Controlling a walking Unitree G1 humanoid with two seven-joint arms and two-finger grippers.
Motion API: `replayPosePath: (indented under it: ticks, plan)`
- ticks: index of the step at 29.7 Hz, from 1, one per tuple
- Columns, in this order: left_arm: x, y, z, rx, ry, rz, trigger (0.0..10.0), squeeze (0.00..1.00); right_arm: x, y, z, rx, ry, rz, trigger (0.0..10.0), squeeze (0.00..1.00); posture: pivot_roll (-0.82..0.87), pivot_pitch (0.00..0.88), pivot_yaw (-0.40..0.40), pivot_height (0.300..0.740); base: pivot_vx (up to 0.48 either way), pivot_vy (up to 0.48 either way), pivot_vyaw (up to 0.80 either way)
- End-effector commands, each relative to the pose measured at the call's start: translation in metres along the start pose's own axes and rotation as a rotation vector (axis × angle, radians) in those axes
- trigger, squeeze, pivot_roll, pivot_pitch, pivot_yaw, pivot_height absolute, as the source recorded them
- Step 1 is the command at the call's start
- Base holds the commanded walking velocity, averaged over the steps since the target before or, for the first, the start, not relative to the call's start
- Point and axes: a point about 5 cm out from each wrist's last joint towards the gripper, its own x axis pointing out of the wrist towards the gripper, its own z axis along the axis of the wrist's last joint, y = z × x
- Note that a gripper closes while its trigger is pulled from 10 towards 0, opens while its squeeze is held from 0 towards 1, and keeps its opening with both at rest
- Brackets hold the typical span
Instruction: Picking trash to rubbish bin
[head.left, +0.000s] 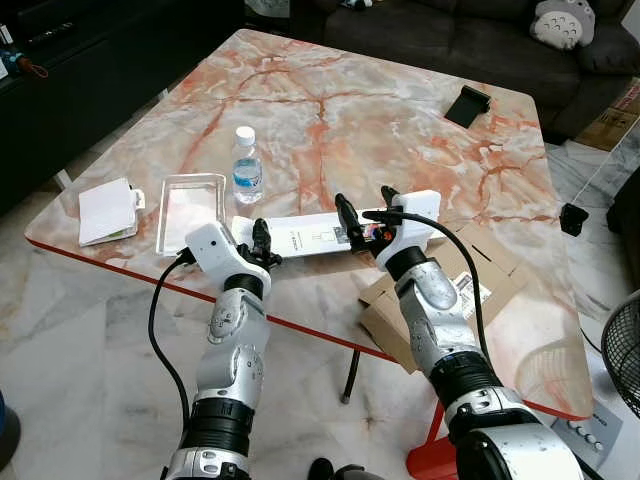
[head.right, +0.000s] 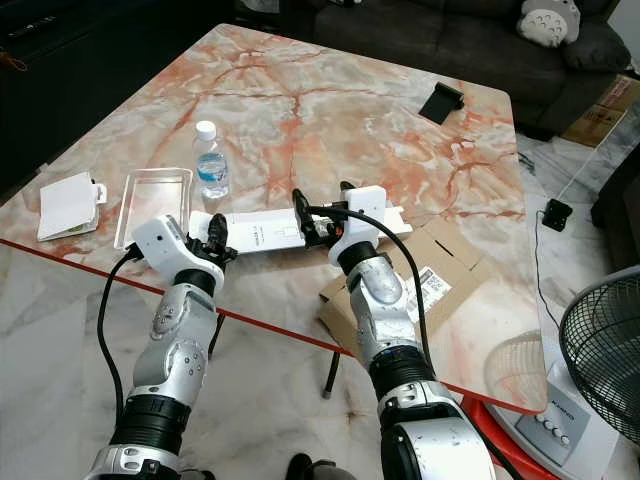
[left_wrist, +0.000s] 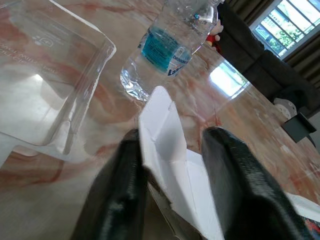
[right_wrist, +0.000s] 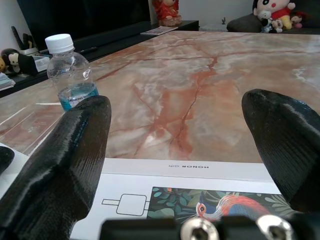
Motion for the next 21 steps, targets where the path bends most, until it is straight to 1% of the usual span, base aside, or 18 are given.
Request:
replayPosePath:
  ticks: [1, 9, 12, 15, 17, 21]
  plan:
    - [0.0002, -0.0046, -0.0072, -0.009, 0.035, 0.003, 0.0, 0.0, -0.0022, -0.0045, -0.0012, -0.008, 0.011, -0.009, 10.0, 0.0, 0.07, 0.152, -0.146, 0.74, 0.0, 0.0, 0.0]
    - [-0.0005, -0.0067, -0.01, -0.018, 0.045, 0.001, 0.0, 0.0, -0.0016, -0.0048, -0.0007, -0.014, 0.014, -0.003, 10.0, 0.0, 0.07, 0.144, -0.149, 0.74, 0.0, 0.0, 0.0]
    - [-0.0014, -0.0082, -0.0117, 0.033, 0.049, -0.012, 0.0, 0.0, -0.0004, -0.0027, -0.0013, -0.016, 0.024, 0.012, 10.0, 0.0, 0.07, 0.136, -0.149, 0.74, 0.0, 0.0, 0.0]
    - [-0.0014, -0.0085, -0.0121, 0.043, 0.049, -0.014, 0.0, 0.0, -0.0001, -0.0019, -0.0016, -0.02, 0.029, 0.019, 10.0, 0.0, 0.07, 0.136, -0.149, 0.74, 0.0, 0.0, 0.0]
    - [-0.0016, -0.0095, -0.0129, 0.019, 0.049, -0.014, 0.0, 0.0, 0.0005, -0.0008, -0.0006, -0.02, 0.021, 0.021, 10.0, 0.0, 0.07, 0.126, -0.149, 0.74, 0.0, 0.0, 0.0]
    - [-0.0011, -0.0119, -0.0131, 0.024, 0.046, -0.024, 0.0, 0.0, 0.0007, -0.0035, 0.0014, -0.022, 0.014, 0.017, 10.0, 0.0, 0.07, 0.117, -0.145, 0.74, 0.0, 0.0, 0.0]
